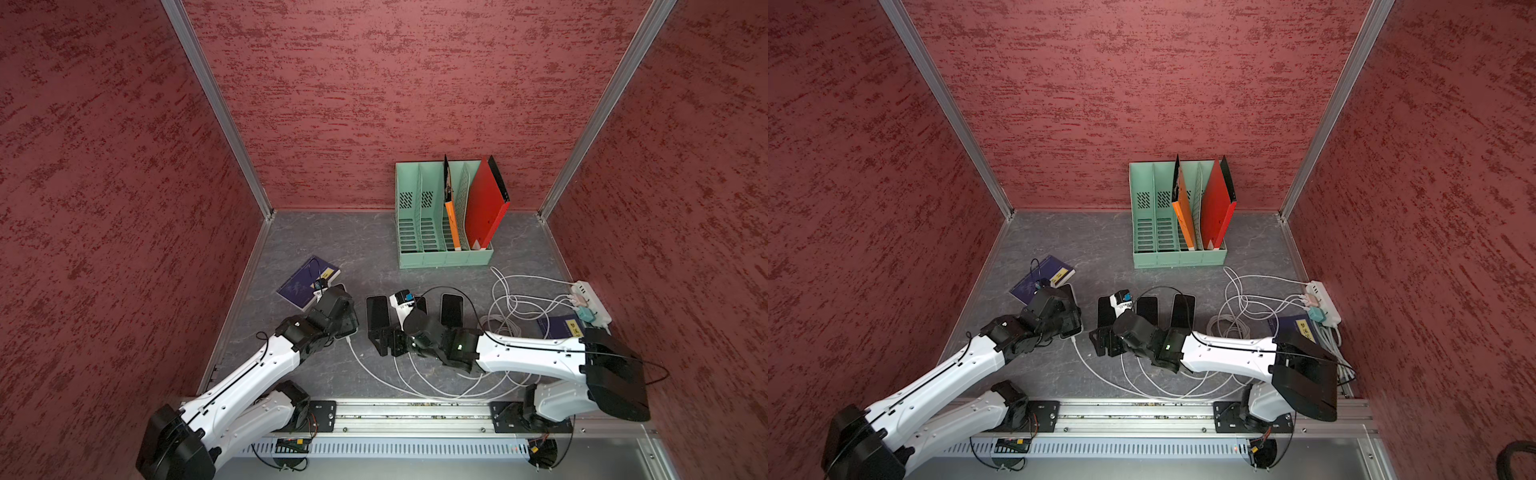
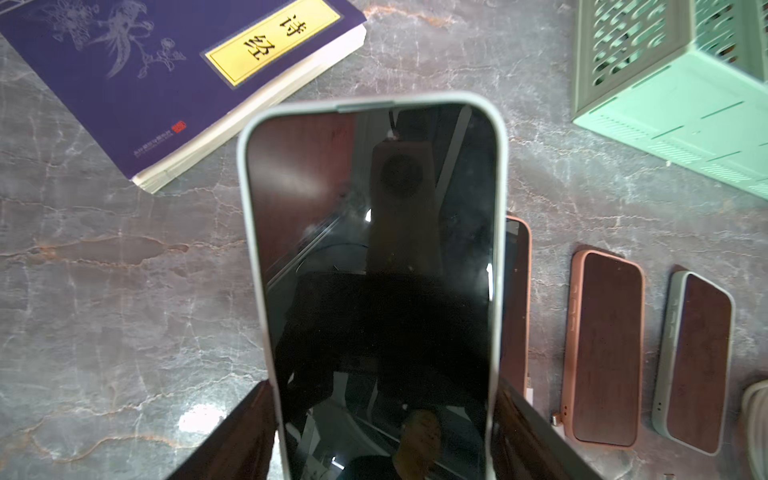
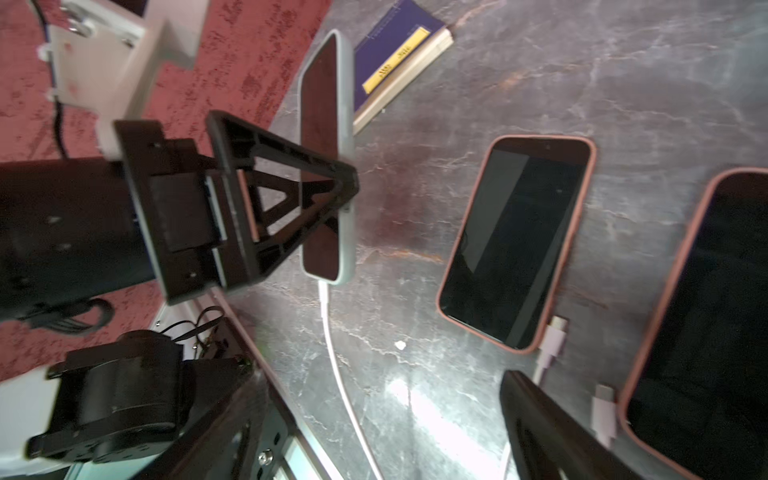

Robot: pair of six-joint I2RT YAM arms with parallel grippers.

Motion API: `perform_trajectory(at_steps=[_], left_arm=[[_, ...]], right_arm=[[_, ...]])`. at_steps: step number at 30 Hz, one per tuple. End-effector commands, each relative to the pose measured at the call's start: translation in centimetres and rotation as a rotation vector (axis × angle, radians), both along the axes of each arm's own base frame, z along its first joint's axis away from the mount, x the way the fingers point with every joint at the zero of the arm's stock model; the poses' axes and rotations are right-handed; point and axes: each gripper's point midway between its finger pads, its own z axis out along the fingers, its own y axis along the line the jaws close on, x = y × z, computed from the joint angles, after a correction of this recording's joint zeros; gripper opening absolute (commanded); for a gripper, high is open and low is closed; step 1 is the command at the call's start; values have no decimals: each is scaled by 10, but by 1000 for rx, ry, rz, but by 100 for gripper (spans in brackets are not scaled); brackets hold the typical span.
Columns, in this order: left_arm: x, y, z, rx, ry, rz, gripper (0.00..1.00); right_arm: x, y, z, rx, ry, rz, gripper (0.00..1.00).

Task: Unplug the charging cable from the phone
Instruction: Pick up the phone at the center of the board, then remove the charging cable from the phone.

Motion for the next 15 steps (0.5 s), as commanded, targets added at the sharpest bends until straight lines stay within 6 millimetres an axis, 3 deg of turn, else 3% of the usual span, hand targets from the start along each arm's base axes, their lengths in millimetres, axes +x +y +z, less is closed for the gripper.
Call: perform_trajectory(at_steps=[1,4,9,15], left_arm=[[9,-4,20,-42,-103,3,0],[8,-4,29,-65,-142,-1,0],[4,-5,37,-107,-189,-9,0],[3,-7,47,-134,-241,-17,0]], right_arm=[[-1,14,23,88,-48,24,86],[-4,19,27,110,-44,47,79],[-15,42,17,121,-12,146,70],[-31,61,8,115,17,262,66]])
